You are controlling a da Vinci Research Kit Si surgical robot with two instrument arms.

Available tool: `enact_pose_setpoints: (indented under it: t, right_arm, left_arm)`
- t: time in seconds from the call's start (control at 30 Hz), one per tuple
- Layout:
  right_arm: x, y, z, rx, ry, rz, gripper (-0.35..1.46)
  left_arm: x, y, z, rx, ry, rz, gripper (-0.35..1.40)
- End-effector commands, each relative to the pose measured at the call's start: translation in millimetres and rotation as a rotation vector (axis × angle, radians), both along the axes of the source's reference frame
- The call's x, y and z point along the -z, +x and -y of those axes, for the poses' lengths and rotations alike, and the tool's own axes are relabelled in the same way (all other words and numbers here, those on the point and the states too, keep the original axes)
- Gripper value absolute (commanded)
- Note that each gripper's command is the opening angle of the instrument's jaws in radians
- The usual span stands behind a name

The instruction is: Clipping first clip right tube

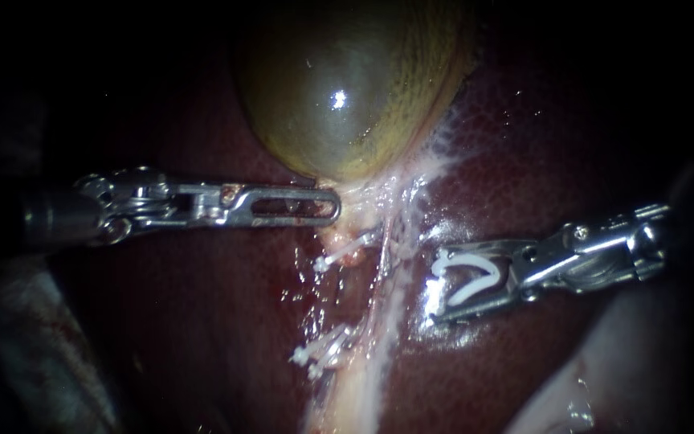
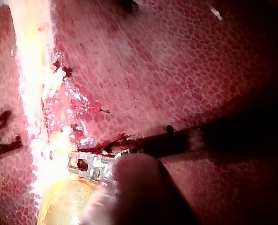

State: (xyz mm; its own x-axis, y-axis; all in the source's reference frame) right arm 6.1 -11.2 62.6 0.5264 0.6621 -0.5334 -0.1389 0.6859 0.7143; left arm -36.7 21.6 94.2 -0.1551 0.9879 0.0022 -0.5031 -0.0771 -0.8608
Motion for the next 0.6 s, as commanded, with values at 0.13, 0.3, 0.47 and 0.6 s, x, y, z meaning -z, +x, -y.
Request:
enact_pose_setpoints:
  t: [0.13, 0.3, 0.47, 0.6]
  right_arm:
    - [0.0, 0.1, 0.0, -0.011, 0.019, 0.006, 0.58]
    - [0.0, 0.2, 0.0, -0.026, 0.044, 0.013, 0.58]
    - [0.0, 0.4, 0.0, -0.044, 0.074, 0.022, 0.59]
    - [0.0, 0.6, 0.1, -0.063, 0.104, 0.031, 0.59]
  left_arm:
    - [0.0, 0.0, 0.0, 0.0, 0.0, 0.0, -0.35]
    - [0.0, 0.0, 0.0, 0.0, 0.0, 0.0, -0.35]
    - [0.2, 0.1, 0.2, -0.002, 0.002, 0.002, -0.35]
    - [1.0, 0.6, 0.2, -0.004, 0.005, 0.004, -0.35]
